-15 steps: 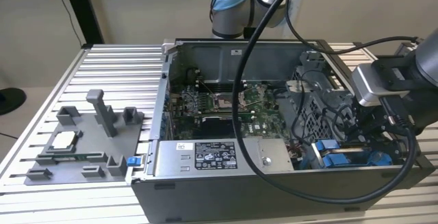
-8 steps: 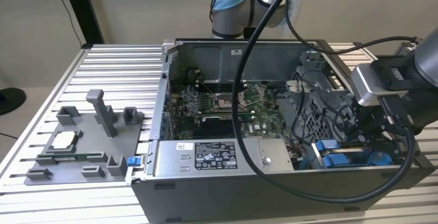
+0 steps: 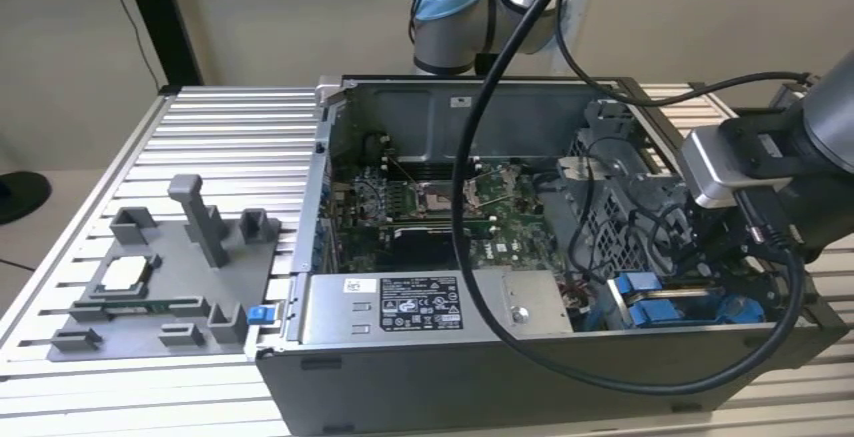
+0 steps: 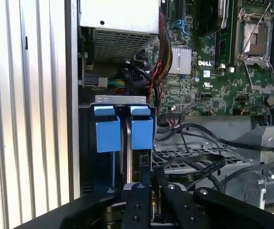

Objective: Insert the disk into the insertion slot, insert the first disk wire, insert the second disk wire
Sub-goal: 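Insert the second disk wire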

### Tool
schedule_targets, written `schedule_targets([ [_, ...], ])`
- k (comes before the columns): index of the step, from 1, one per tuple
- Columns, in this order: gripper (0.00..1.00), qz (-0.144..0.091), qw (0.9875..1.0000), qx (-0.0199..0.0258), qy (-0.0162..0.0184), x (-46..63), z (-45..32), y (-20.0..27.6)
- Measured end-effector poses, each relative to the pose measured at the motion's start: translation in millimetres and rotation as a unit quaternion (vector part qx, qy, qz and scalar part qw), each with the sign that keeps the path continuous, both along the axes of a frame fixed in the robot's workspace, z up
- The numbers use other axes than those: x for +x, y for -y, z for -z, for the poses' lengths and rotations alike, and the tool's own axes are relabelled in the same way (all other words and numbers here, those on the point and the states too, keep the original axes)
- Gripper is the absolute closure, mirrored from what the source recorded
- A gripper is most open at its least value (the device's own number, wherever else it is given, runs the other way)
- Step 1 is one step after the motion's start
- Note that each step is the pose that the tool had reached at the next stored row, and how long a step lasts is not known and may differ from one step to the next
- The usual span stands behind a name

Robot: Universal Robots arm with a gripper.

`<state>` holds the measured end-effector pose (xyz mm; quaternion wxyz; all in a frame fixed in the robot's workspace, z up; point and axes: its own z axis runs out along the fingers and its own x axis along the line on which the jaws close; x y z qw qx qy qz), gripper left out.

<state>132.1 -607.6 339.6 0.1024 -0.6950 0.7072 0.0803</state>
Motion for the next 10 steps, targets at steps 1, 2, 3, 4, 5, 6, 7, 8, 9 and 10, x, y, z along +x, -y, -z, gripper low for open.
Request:
schedule_targets([
  [1, 1.0, 0.0, 1.0, -0.0004, 0.0003, 0.0, 0.3, -0.1],
  [2, 1.0, 0.0, 1.0, -0.0008, 0.0005, -0.1, 0.6, -0.2],
  [3, 1.0, 0.0, 1.0, -0.0012, 0.0007, -0.1, 0.8, -0.2],
  [4, 1.0, 0.0, 1.0, -0.0016, 0.0008, -0.1, 1.0, -0.2],
  [5, 1.0, 0.0, 1.0, -0.0021, 0.0008, -0.1, 1.1, -0.2],
  [6, 1.0, 0.0, 1.0, -0.0026, 0.0008, -0.1, 1.2, -0.2],
  [7, 1.0, 0.0, 1.0, -0.0031, 0.0008, -0.1, 1.4, -0.2],
  [8, 1.0, 0.0, 1.0, -0.0037, 0.0008, -0.2, 1.7, -0.2],
  [9, 1.0, 0.0, 1.0, -0.0043, 0.0008, -0.2, 1.9, -0.2],
  [10, 1.0, 0.0, 1.0, -0.0049, 0.0008, -0.2, 2.2, -0.2],
])
